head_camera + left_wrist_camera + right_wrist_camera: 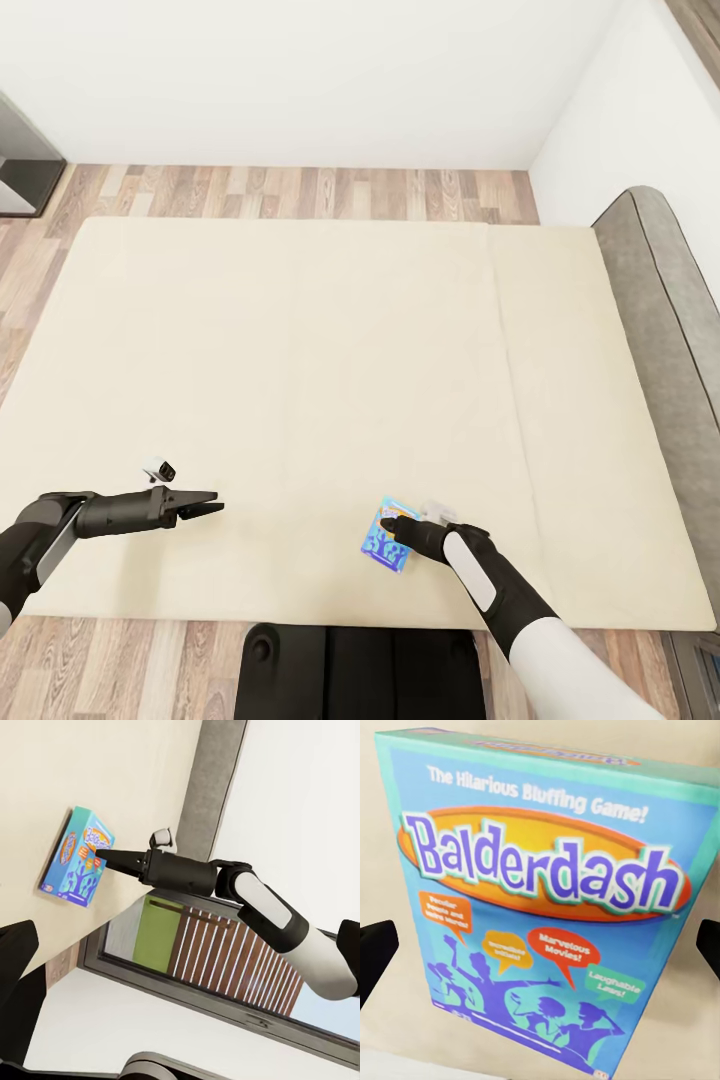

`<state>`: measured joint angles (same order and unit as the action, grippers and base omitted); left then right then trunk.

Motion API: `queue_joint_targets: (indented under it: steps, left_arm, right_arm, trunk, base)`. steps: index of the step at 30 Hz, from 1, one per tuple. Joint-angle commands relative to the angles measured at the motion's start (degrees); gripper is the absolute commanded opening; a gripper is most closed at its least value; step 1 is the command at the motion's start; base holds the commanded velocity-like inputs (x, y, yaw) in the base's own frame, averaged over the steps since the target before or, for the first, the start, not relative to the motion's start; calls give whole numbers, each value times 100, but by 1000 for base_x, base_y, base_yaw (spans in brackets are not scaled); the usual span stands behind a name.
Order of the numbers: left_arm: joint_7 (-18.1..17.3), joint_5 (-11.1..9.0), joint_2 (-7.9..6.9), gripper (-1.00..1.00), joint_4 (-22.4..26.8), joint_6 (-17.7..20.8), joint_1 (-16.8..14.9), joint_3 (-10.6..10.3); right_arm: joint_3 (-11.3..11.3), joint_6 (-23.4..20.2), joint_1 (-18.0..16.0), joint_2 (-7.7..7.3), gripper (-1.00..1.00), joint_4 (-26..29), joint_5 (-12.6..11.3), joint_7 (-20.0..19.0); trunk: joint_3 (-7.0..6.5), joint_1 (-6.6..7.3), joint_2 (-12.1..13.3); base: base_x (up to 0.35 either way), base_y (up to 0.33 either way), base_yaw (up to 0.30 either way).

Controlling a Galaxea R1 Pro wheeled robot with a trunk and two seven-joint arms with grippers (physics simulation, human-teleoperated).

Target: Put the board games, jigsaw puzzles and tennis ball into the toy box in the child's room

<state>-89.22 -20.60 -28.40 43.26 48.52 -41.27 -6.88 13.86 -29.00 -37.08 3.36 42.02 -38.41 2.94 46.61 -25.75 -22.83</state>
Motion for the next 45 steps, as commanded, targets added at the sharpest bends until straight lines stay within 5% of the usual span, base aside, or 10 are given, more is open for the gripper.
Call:
queue_joint_targets:
  steps: [1, 45]
  left_arm:
    - [-18, -23, -8, 100, -1, 61, -4, -26]
    - [-24, -23, -10, 100, -1, 61, -4, -33]
  right_arm:
    - [10, -18, -2, -2, 100, 8, -40, 31]
    - [38, -18, 16, -2, 100, 60, -44, 22]
  trunk:
    - [7, -3, -9]
    - [52, -3, -9]
  base:
    - [0, 0, 0]
    - [0, 0, 0]
